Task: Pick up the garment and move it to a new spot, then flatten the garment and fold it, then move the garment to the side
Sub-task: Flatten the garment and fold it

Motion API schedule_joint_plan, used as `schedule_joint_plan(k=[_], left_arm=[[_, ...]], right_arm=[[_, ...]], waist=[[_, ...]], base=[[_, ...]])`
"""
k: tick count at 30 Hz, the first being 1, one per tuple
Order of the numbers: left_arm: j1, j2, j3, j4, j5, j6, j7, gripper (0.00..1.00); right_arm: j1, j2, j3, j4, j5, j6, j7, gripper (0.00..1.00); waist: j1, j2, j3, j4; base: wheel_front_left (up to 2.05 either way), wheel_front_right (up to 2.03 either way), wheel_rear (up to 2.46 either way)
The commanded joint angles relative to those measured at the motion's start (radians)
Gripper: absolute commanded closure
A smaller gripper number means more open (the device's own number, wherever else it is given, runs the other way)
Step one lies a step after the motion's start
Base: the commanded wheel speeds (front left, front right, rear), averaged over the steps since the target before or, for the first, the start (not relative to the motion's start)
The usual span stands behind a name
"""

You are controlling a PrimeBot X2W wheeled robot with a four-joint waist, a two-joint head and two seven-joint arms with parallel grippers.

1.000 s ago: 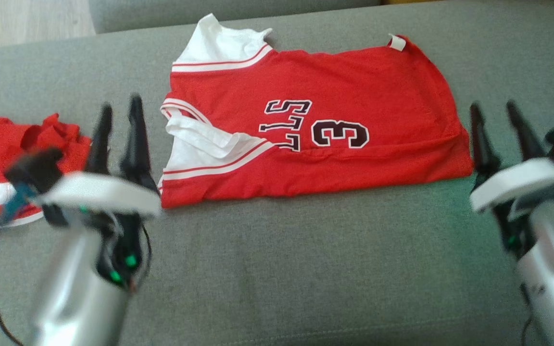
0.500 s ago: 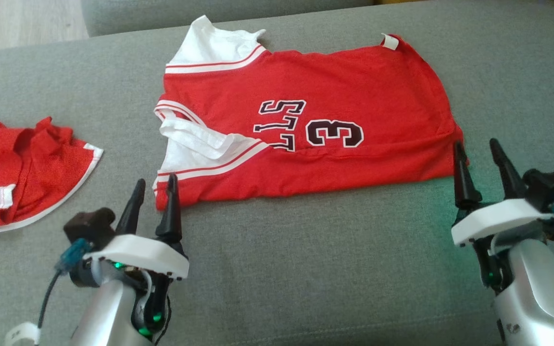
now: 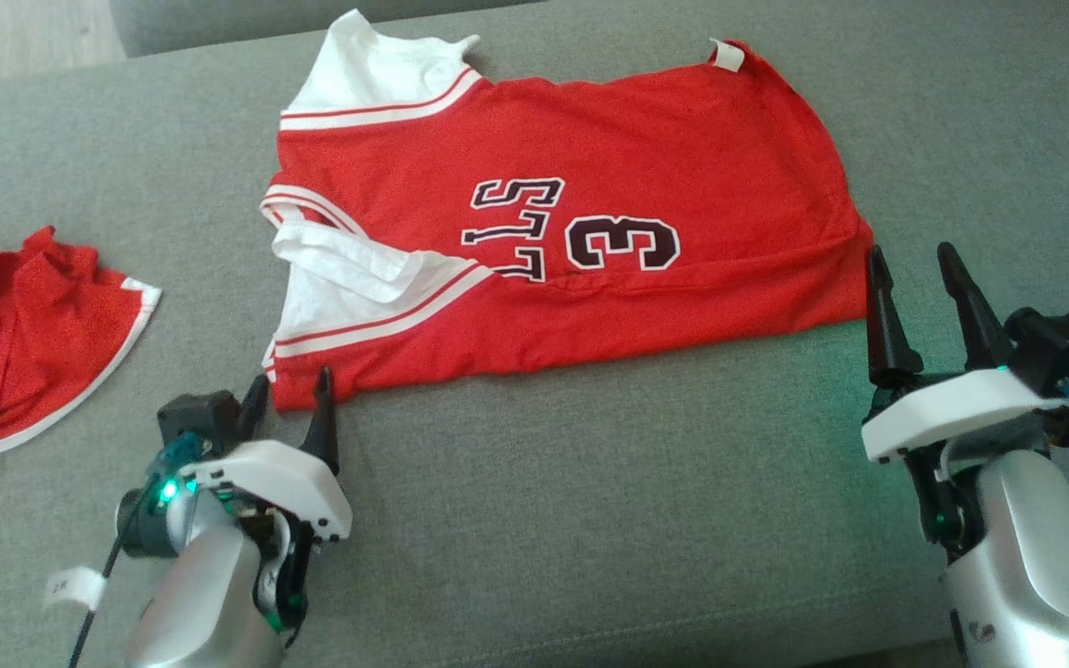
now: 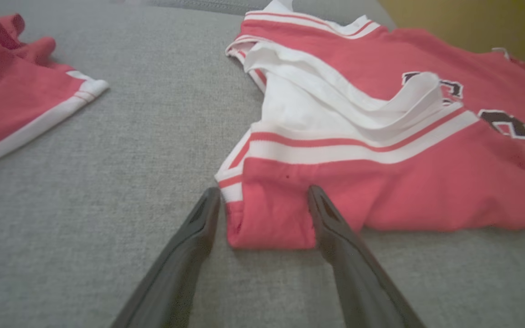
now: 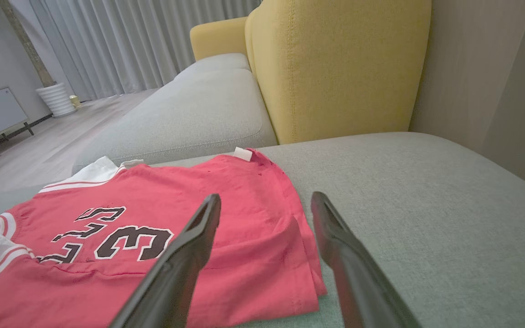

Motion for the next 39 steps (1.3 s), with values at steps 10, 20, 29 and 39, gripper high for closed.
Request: schedule_joint_plan(k=[10, 20, 29, 39], left_arm=[[-0.113, 0.038, -0.023, 0.084, 0.032, -0.025, 0.038, 1.0], [-0.136, 0.02, -0.037, 0.004, 0.037, -0.037, -0.017, 1.0], [-0.138, 0.012, -0.061, -0.098, 0.046, -0.042, -0.024, 1.0], [-0.135, 0.032, -0.07, -0.126, 0.048, -0.03, -0.01, 1.0]], right_arm=[[-0.007, 0.008, -0.034, -0.009, -0.037, 0.002, 0.056, 0.0], [-0.11, 0.016, -0.119, 0.15, 0.05, 0.002, 0.217, 0.0], [-0.212, -0.064, -0.13, 0.302, 0.085, 0.002, 0.303, 0.0], [-0.272, -0.08, -0.048, 0.387, 0.178, 0.002, 0.375, 1.0]], waist=[[0.0, -0.0001, 0.029, -0.011], [0.0, -0.0001, 0.055, 0.04], [0.0, -0.0001, 0.094, 0.089], [0.0, -0.0001, 0.093, 0.087]], base=[[0.0, 0.0, 0.0], [0.0, 0.0, 0.0], [0.0, 0.0, 0.0], [0.0, 0.0, 0.0]])
